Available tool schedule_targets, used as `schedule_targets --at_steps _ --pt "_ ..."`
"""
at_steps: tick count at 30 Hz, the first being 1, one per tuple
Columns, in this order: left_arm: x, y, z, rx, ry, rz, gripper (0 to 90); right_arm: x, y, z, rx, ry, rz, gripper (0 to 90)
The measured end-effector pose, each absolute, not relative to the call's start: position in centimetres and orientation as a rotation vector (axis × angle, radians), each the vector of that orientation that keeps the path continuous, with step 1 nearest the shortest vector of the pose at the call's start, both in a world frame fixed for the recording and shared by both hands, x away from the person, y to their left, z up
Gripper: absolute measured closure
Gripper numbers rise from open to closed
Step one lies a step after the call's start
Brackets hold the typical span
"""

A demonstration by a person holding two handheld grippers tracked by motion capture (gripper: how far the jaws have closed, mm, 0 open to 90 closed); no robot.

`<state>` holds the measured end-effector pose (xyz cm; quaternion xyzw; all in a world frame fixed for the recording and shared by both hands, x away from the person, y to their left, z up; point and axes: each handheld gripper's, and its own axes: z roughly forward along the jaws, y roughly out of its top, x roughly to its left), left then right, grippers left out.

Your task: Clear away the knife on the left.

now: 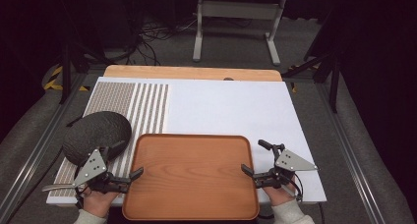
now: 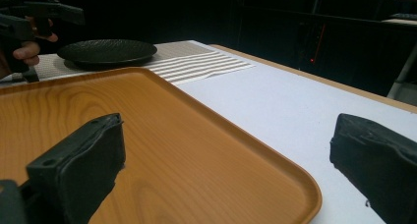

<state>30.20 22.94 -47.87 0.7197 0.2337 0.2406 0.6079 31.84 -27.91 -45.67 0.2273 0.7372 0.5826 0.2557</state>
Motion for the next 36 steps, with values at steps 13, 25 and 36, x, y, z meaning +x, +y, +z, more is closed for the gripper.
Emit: schedule_targets --at_steps 13,25,36 --pt "30.6 23.2 -47.7 1.66 0.537 0.502 0.1 31.9 -27.8 -45.6 0.617 2.013 1.588 2.0" --pt "30.7 23.6 -45.9 1.736 0.482 0.469 2.8 32.0 -27.9 -45.7 0.637 2.02 1.606 2.4" --pt "31.1 24.4 -44.3 1.841 0.433 0.383 5.3 32.1 -27.8 -45.8 0.653 2.025 1.604 2.5"
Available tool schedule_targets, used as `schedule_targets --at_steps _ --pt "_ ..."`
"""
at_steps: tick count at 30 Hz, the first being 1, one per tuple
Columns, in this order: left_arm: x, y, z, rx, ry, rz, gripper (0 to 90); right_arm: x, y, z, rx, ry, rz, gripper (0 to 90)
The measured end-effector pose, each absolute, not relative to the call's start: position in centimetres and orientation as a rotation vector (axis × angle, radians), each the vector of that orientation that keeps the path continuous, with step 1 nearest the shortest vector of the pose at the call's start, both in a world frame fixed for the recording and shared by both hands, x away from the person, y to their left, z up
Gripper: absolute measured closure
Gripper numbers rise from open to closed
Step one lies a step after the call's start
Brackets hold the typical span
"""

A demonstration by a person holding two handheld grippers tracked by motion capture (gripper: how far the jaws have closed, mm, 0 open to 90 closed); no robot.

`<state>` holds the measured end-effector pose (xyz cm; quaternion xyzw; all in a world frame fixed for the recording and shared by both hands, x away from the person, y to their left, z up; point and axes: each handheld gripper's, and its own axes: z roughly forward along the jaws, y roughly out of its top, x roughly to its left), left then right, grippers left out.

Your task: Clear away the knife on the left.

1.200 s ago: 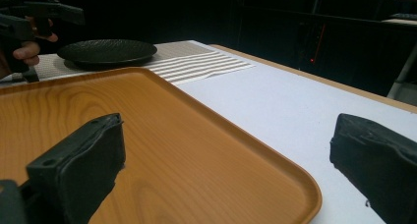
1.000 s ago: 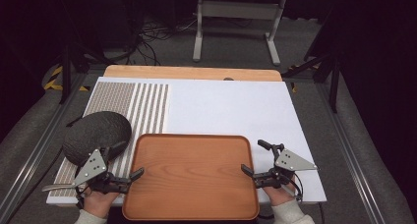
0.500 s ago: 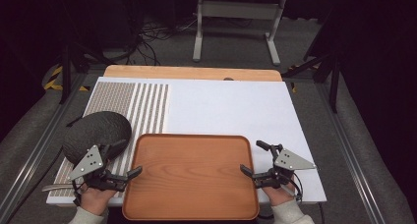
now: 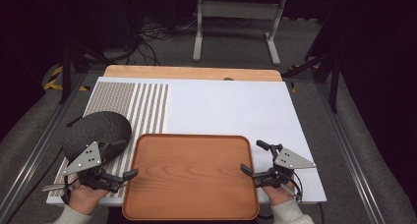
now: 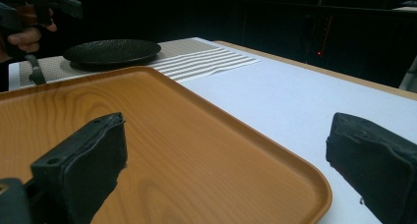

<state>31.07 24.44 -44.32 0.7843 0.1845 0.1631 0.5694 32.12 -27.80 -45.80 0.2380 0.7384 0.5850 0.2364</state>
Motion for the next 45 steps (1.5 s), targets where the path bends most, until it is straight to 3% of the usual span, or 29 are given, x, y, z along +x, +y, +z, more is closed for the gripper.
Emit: schedule_targets --at_steps 25,45 --pt "31.0 26.1 -41.3 2.076 0.351 0.291 8.5 32.2 -27.6 -45.9 0.649 2.045 1.606 2.5" --pt "31.2 28.5 -40.0 2.3 0.349 0.293 11.7 32.0 -27.4 -45.9 0.642 2.055 1.6 2.5"
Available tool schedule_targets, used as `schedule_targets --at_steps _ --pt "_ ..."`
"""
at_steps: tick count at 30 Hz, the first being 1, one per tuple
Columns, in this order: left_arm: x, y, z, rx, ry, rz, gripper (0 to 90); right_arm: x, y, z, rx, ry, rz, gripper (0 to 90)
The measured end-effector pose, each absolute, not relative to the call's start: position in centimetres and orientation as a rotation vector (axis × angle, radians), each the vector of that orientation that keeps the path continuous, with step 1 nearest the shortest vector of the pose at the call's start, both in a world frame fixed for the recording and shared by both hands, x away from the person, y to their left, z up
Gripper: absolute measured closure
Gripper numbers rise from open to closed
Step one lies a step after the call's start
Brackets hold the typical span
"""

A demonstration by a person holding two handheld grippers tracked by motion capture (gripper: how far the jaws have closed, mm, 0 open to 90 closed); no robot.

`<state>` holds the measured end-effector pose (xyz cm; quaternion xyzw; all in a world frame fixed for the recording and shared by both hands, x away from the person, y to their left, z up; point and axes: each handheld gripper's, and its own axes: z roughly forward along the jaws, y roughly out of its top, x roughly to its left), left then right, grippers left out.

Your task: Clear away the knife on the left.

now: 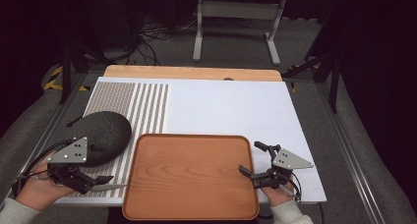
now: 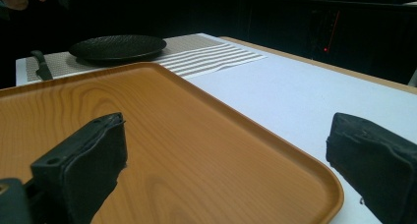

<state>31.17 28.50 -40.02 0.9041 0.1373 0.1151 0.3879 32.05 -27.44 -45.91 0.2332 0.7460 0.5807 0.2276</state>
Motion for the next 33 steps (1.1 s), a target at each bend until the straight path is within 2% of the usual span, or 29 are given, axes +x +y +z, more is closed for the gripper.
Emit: schedule_targets --at_steps 17,23,33 --pt "31.6 29.6 -40.9 2.491 0.338 0.241 15.6 32.1 -27.4 -46.0 0.643 2.062 1.602 2.5" --pt "31.5 30.3 -41.1 2.558 0.296 0.21 20.3 32.1 -27.3 -46.1 0.641 2.066 1.6 2.8" --pt "32.1 31.8 -42.2 2.648 0.326 0.1 28.6 32.1 -27.3 -46.1 0.642 2.062 1.6 2.9"
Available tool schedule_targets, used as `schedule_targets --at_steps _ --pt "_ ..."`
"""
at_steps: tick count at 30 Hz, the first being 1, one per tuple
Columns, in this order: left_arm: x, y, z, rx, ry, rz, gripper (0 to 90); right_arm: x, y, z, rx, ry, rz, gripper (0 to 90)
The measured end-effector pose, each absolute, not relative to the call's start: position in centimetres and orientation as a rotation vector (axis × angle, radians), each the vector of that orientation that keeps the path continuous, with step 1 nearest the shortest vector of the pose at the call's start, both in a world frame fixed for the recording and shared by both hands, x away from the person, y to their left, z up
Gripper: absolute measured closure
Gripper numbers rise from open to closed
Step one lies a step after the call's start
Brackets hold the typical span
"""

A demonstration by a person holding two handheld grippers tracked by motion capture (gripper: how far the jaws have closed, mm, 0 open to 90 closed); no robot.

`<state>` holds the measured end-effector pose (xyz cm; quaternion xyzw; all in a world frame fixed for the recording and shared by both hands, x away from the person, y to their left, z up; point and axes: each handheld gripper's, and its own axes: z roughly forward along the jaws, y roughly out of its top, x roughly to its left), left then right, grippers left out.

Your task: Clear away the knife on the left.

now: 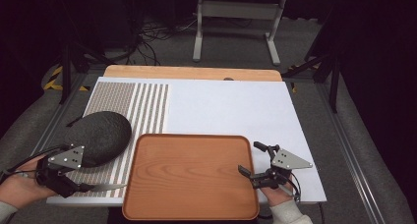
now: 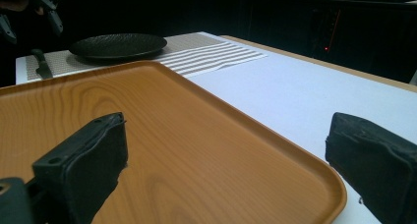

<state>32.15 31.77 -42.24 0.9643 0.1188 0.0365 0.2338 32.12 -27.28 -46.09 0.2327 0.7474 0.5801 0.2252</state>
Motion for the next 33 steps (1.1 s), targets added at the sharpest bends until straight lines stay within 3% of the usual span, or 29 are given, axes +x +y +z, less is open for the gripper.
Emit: schedule_targets --at_steps 16,22,33 --pt "32.8 32.5 -43.6 2.805 0.319 -0.009 42.0 32.2 -27.4 -46.1 0.645 2.058 1.605 2.9" --pt "32.9 32.2 -44.1 2.892 0.295 -0.015 44.3 32.2 -27.4 -46.0 0.642 2.06 1.606 3.0" --pt "32.9 32.3 -44.8 3.008 0.255 -0.004 58.0 32.2 -27.3 -46.1 0.635 2.071 1.604 3.5"
